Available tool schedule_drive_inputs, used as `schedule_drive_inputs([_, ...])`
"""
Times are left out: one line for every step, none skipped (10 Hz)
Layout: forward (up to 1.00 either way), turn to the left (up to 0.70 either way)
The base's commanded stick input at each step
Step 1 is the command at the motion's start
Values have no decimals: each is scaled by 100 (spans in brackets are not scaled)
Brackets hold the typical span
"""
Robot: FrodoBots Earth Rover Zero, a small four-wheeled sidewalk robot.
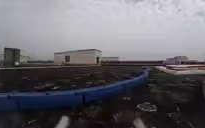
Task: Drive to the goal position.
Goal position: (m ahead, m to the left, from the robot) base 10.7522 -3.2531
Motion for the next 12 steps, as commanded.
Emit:
schedule_drive_inputs([0, -70])
schedule_drive_inputs([0, -70])
schedule_drive_inputs([0, -70])
schedule_drive_inputs([0, -70])
schedule_drive_inputs([0, -70])
schedule_drive_inputs([0, -70])
schedule_drive_inputs([0, -70])
schedule_drive_inputs([0, -70])
schedule_drive_inputs([0, -70])
schedule_drive_inputs([0, -70])
schedule_drive_inputs([0, -70])
schedule_drive_inputs([0, -70])
